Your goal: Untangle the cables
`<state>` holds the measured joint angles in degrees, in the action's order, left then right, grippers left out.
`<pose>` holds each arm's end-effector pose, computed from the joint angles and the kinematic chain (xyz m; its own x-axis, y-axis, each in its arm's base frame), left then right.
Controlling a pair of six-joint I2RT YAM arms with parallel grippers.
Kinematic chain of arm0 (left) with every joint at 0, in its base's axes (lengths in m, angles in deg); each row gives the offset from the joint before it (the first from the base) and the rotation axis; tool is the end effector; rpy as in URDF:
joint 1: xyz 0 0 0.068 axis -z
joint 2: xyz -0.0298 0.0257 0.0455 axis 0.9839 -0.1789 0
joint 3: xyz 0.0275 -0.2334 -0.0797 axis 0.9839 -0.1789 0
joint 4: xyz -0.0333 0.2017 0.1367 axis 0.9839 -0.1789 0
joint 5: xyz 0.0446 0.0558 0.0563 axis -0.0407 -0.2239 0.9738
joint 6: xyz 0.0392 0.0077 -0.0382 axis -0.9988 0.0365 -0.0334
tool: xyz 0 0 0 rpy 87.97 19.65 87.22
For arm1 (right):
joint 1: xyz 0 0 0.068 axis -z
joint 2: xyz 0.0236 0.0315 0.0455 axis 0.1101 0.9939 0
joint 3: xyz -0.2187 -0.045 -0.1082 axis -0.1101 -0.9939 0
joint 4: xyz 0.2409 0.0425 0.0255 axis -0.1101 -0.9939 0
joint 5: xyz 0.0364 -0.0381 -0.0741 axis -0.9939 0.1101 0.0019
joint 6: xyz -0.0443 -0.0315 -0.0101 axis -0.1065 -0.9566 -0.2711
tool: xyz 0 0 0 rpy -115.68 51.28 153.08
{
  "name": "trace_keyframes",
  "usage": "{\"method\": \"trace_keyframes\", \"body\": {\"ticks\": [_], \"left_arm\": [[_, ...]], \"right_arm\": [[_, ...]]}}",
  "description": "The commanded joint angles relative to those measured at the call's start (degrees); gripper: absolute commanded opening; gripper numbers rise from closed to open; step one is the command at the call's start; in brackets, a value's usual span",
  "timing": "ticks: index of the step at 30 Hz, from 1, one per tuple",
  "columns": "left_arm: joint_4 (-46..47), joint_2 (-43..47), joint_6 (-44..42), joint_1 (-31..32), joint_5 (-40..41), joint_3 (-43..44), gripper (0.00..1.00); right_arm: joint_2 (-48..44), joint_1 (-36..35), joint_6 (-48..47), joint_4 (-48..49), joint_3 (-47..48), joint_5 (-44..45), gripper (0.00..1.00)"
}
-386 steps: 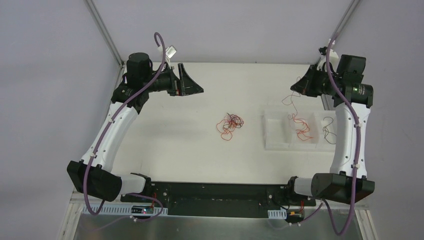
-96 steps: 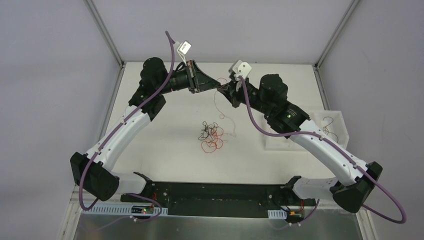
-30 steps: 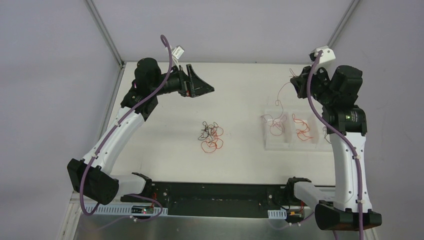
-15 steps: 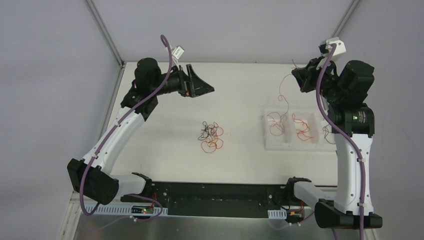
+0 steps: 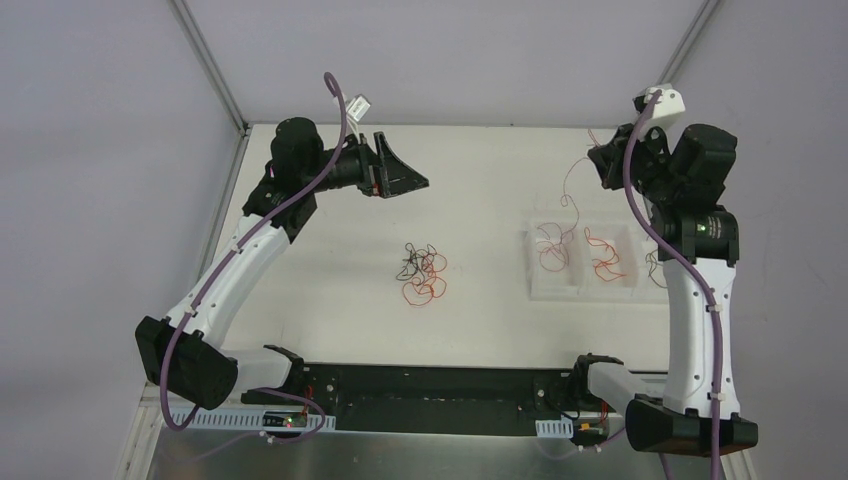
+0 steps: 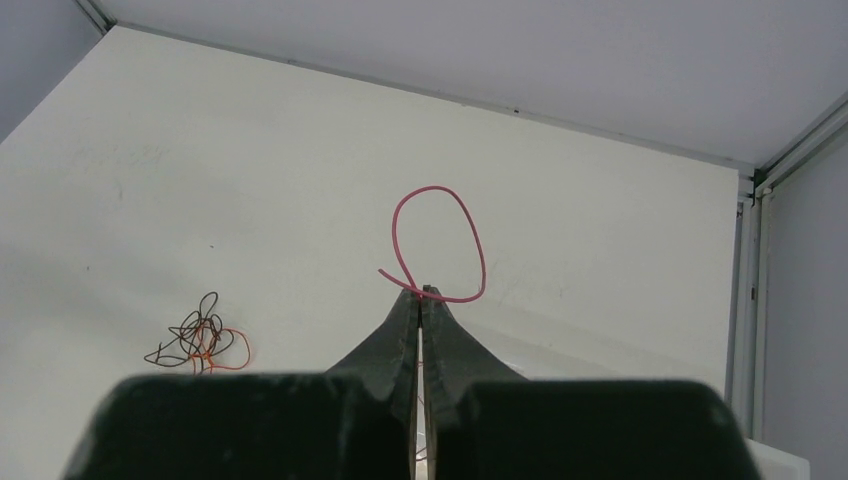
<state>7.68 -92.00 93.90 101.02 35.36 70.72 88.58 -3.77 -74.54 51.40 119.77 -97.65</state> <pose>0.2483 -0.1260 0.3976 -0.5565 -0.2255 -0.7997 0.7378 0.3085 -0.6004 0.2022 0.0059 0.4523 -0.0006 -0.3184 -0.9480 -0.3756 0.8786 -0.2948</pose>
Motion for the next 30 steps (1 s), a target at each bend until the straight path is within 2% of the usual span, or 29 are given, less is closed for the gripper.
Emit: {"method": "trace_keyframes", "body": {"ticks": [1,4,9,13,22,30], "left_arm": [[2.41,0.40,-1.83,0.12,-1.68,-0.90,0.99],[2.11,0.39,-2.41,0.12,-1.66,-0.91,0.99],[1.66,0.01,-4.15,0.07,-2.18,-1.18,0.99],[0.69,0.13,-5.93,0.12,-2.29,-1.64,0.99],[0.08,0.05,-8.66,-0.03,-2.14,-2.60,0.99],[0.09,-0.62,-8.81,-0.69,-2.28,-3.51,0.99]], "right_arm": [[-0.30,0.92,-1.44,2.69,-2.78,-0.36,0.00],[-0.58,1.11,-3.43,3.84,-6.49,-0.33,0.00],[-0.94,1.06,-6.42,8.62,-18.20,-1.73,0.00],[2.63,0.75,-7.16,11.06,-24.78,-1.88,0.00],[14.13,-1.23,-6.76,10.09,-28.84,0.49,0.00],[19.85,-2.49,-8.18,9.25,-31.82,5.48,0.00]]}}
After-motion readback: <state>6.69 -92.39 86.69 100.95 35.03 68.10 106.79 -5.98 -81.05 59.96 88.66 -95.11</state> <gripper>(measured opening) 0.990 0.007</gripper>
